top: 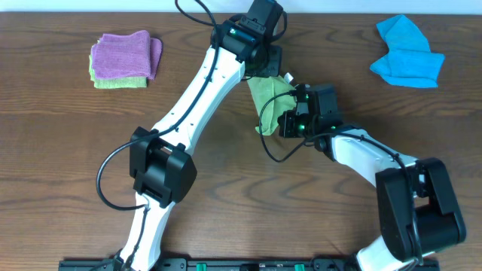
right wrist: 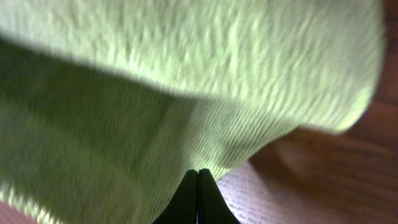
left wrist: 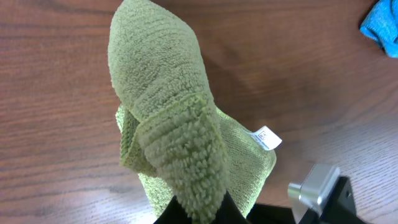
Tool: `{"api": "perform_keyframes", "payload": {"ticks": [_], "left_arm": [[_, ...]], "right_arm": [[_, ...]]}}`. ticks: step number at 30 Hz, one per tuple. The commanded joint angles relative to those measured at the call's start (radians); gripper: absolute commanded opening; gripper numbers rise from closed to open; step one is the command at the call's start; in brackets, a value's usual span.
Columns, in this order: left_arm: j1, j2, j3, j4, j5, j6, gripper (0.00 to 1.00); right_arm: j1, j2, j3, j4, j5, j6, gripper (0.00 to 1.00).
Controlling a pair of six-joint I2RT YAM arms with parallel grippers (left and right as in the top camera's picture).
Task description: Fold the cloth
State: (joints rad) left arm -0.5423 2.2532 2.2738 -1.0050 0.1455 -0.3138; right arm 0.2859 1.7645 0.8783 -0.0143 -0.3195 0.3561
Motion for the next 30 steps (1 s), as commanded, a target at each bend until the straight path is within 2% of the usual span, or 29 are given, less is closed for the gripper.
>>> {"api": "perform_keyframes", "payload": {"ticks": [1, 4, 5, 6, 7, 8, 15, 19, 22, 23, 25, 30], "left_arm": [[-0.006, -0.043, 0.020, -0.017, -0.022, 0.014, 0.06], [-0.011, -0.043, 0.020, -0.016, -0.022, 0.014, 0.06], [-0.014, -0.043, 0.020, -0.016, -0.022, 0.014, 0.24], [-0.015, -0.043, 0.020, -0.017, -0.022, 0.014, 0.56], [-0.016, -0.043, 0.020, -0.017, -0.023, 0.014, 0.91], [-0.018, -0.043, 0.020, -0.017, -0.023, 0.014, 0.95], [-0.016, -0.043, 0.020, -0.021, -0.060, -0.013, 0.95], [-0.014, -0.043, 0.020, -0.073, -0.065, -0.031, 0.95], [-0.011, -0.043, 0.020, -0.128, -0.160, -0.032, 0.95], [-0.007, -0.043, 0.020, -0.137, -0.182, -0.032, 0.93], [0.006, -0.043, 0.020, -0.165, -0.169, -0.040, 0.67], [0.041, -0.043, 0.019, -0.233, -0.126, -0.072, 0.68]], "right_arm": [[0.007, 0.007, 0.053, 0.005, 0.025, 0.014, 0.02], [0.007, 0.007, 0.082, 0.008, 0.024, 0.014, 0.02], [0.008, 0.007, 0.090, 0.007, 0.024, 0.014, 0.01], [0.009, 0.007, 0.095, 0.007, 0.024, 0.014, 0.02], [0.009, 0.007, 0.097, 0.008, 0.024, 0.014, 0.02], [0.009, 0.007, 0.098, 0.007, 0.024, 0.014, 0.02], [0.010, 0.007, 0.098, -0.005, 0.023, 0.020, 0.02], [0.010, 0.007, 0.098, -0.021, 0.016, 0.022, 0.01], [0.009, 0.007, 0.098, -0.042, 0.022, 0.009, 0.02], [0.009, 0.007, 0.098, -0.044, 0.035, 0.006, 0.02], [0.008, 0.007, 0.098, -0.046, 0.048, 0.002, 0.02], [-0.012, 0.007, 0.098, -0.076, 0.054, -0.017, 0.01]]}}
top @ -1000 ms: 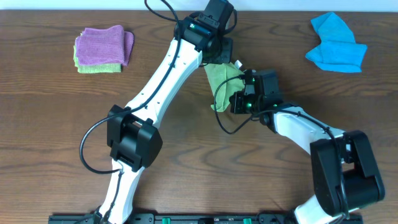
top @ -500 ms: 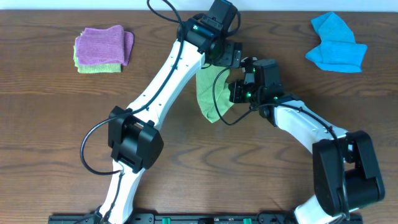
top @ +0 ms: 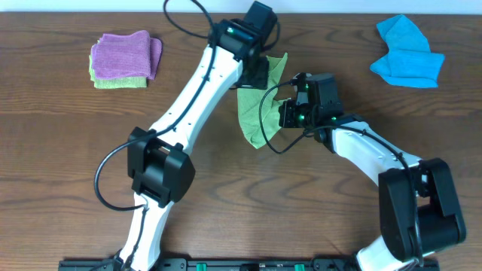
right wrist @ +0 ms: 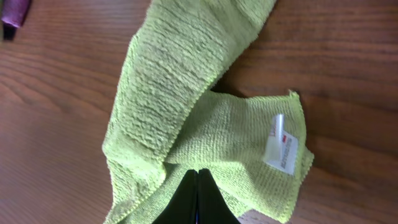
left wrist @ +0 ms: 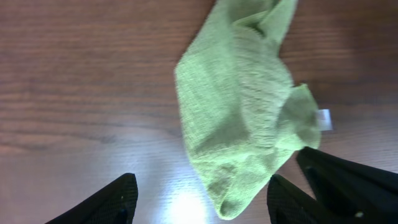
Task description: Fold the cloth
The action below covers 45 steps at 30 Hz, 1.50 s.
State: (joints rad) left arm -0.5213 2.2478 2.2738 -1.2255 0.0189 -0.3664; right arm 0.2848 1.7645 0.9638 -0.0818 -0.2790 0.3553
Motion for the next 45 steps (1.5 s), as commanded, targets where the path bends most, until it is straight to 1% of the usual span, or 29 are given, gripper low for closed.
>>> {"api": "perform_keyframes", "payload": {"ticks": [1, 3, 7, 9, 10, 11, 12, 13, 15, 16, 18, 19, 20, 21, 33, 38, 40, 45], "left_arm": [[0.021, -0.038, 0.019, -0.014, 0.006, -0.019, 0.67], [0.021, -0.038, 0.013, -0.021, 0.023, -0.019, 0.62], [0.010, -0.038, -0.047, 0.008, 0.040, -0.019, 0.61], [0.008, -0.038, -0.101, 0.052, 0.089, -0.019, 0.58], [0.009, -0.038, -0.121, 0.071, 0.110, -0.019, 0.54], [0.009, -0.038, -0.150, 0.096, 0.129, -0.020, 0.43], [0.009, -0.038, -0.169, 0.110, 0.141, -0.021, 0.37], [0.009, -0.038, -0.182, 0.117, 0.148, -0.020, 0.35], [0.009, -0.038, -0.205, 0.122, 0.149, -0.020, 0.28], [0.009, -0.038, -0.214, 0.122, 0.150, -0.020, 0.22], [0.008, -0.038, -0.234, 0.126, 0.151, -0.024, 0.18], [0.007, -0.038, -0.243, 0.127, 0.156, -0.030, 0.13], [0.005, -0.038, -0.249, 0.127, 0.160, -0.035, 0.11], [0.003, -0.038, -0.255, 0.128, 0.163, -0.035, 0.07], [-0.067, -0.038, -0.325, 0.118, 0.174, -0.069, 0.06], [-0.071, -0.038, -0.375, 0.117, 0.180, -0.095, 0.06], [-0.071, -0.038, -0.393, 0.128, 0.212, -0.095, 0.06], [-0.095, -0.039, -0.399, 0.135, 0.217, -0.083, 0.06]], "right_arm": [[-0.014, 0.007, 0.012, -0.013, 0.014, -0.018, 0.01], [-0.021, 0.007, 0.012, -0.027, 0.013, -0.031, 0.02], [-0.026, 0.007, 0.013, -0.035, 0.014, -0.039, 0.02], [-0.029, 0.007, 0.013, -0.034, 0.017, -0.039, 0.01], [-0.031, 0.007, 0.013, -0.035, 0.021, -0.039, 0.02], [-0.034, 0.007, 0.013, -0.034, 0.022, -0.042, 0.01], [-0.037, 0.007, 0.013, -0.034, 0.021, -0.043, 0.01], [-0.042, 0.007, 0.013, -0.034, 0.021, -0.043, 0.02], [-0.052, 0.007, 0.013, -0.034, 0.021, -0.043, 0.02], [-0.057, 0.007, 0.013, -0.034, 0.021, -0.043, 0.02], [-0.068, 0.007, 0.014, -0.033, 0.021, -0.045, 0.02], [-0.073, 0.007, 0.016, -0.033, 0.021, -0.047, 0.02], [-0.077, 0.007, 0.018, -0.032, 0.021, -0.050, 0.02], [-0.080, 0.007, 0.019, -0.031, 0.021, -0.050, 0.02], [-0.095, 0.007, 0.042, -0.023, 0.021, -0.050, 0.02], [-0.118, 0.007, 0.042, -0.029, 0.021, -0.050, 0.02], [-0.127, 0.007, 0.042, -0.034, 0.021, -0.050, 0.02], [-0.161, 0.007, 0.042, -0.040, 0.021, -0.050, 0.02]]}}
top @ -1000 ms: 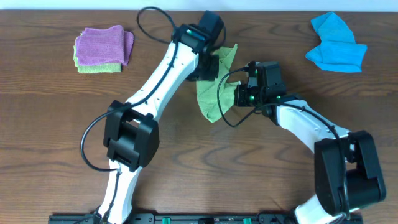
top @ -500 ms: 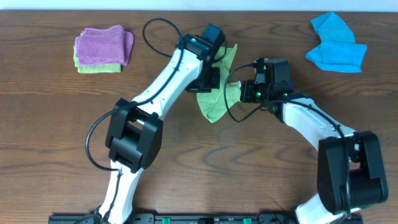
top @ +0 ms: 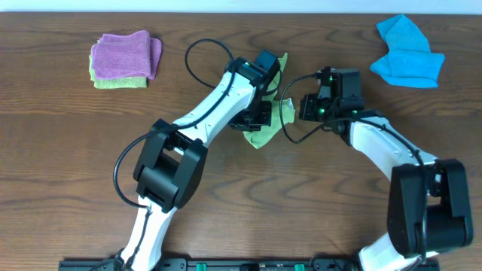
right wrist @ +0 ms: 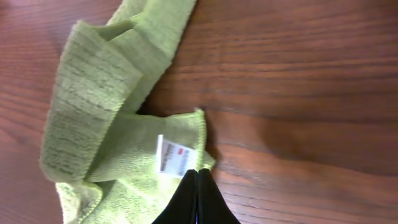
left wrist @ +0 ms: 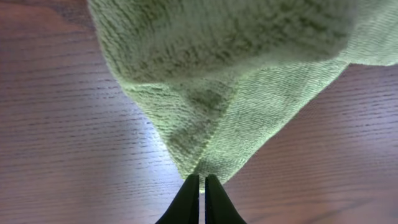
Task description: Fold the cloth
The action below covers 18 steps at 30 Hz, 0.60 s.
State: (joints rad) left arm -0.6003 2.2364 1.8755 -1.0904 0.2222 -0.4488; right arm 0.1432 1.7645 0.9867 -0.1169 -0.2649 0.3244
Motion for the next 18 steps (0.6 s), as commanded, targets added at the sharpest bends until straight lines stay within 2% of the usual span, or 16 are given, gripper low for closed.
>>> {"api": "perform_keyframes", "payload": {"ticks": [1, 7, 18], "left_arm": [[-0.026, -0.028, -0.001, 0.000, 0.014, 0.000, 0.06], [-0.071, -0.028, -0.005, 0.006, 0.004, 0.008, 0.06], [-0.063, -0.033, -0.096, 0.097, -0.013, 0.028, 0.06]], "right_arm": [[-0.026, 0.007, 0.019, -0.007, 0.006, -0.020, 0.02], [-0.034, 0.007, 0.019, -0.034, 0.006, -0.034, 0.02], [-0.051, 0.007, 0.019, -0.061, 0.007, -0.072, 0.02]]}}
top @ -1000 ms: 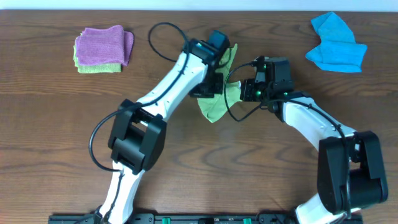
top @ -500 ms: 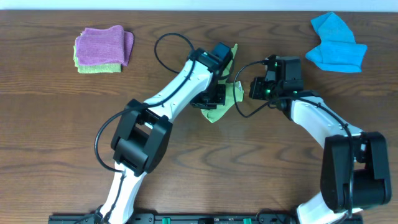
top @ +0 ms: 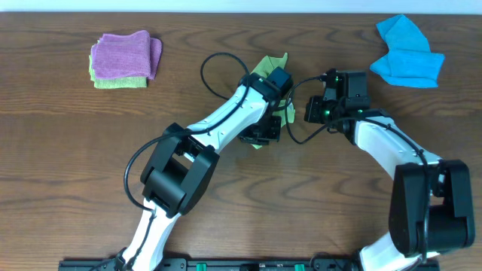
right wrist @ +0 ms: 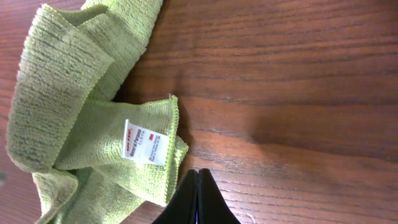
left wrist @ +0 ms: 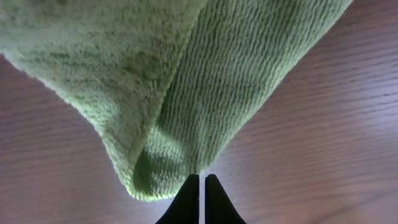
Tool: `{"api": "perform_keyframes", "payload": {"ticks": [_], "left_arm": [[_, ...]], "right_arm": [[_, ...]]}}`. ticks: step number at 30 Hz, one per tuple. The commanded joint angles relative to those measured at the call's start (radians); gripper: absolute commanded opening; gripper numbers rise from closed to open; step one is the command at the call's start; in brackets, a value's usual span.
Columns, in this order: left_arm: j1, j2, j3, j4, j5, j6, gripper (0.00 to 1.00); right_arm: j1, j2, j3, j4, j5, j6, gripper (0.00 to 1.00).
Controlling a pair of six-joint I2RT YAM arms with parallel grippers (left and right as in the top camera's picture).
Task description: Fold the cloth
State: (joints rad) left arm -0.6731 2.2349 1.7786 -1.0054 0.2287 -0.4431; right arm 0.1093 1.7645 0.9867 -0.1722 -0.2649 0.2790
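Observation:
The green cloth (top: 273,62) lies bunched at the table's far middle, mostly hidden under my left arm in the overhead view. Its ribbed underside (left wrist: 186,74) fills the left wrist view. My left gripper (left wrist: 199,178) is shut on a folded edge of it, at the cloth's near end (top: 260,135). In the right wrist view the cloth (right wrist: 81,93) lies in loose folds with its white label (right wrist: 144,142) facing up. My right gripper (right wrist: 198,172) is shut, its tips over bare wood just right of the cloth's edge, to the right of the cloth overhead (top: 310,111).
A folded purple cloth (top: 124,54) rests on a green one at the far left. A crumpled blue cloth (top: 407,54) sits at the far right. Black cables (top: 218,64) loop beside both wrists.
My left gripper has shifted a little nearer and to the right, still shut on the cloth. My right gripper's tips, then touching the label corner, now stand just off the cloth's edge.
Both grippers first held the cloth, raised, at the far middle. Then my left gripper was open above it while the right stayed shut on it. Later the left was shut on the near corner. Now the left still holds and the right is beside the cloth.

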Motion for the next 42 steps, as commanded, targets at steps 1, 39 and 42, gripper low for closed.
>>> {"api": "perform_keyframes", "payload": {"ticks": [1, 39, 42], "left_arm": [[0.014, -0.033, 0.001, 0.020, -0.035, 0.026, 0.06], [0.066, -0.225, -0.114, 0.353, 0.113, 0.594, 0.06], [0.066, -0.318, -0.288, 0.479, 0.113, 0.593, 0.06]], "right_arm": [[-0.023, 0.007, 0.019, -0.009, 0.007, -0.027, 0.01], [-0.052, 0.007, 0.021, -0.158, 0.006, -0.124, 0.01], [-0.052, 0.007, 0.021, -0.164, 0.006, -0.129, 0.01]]}}
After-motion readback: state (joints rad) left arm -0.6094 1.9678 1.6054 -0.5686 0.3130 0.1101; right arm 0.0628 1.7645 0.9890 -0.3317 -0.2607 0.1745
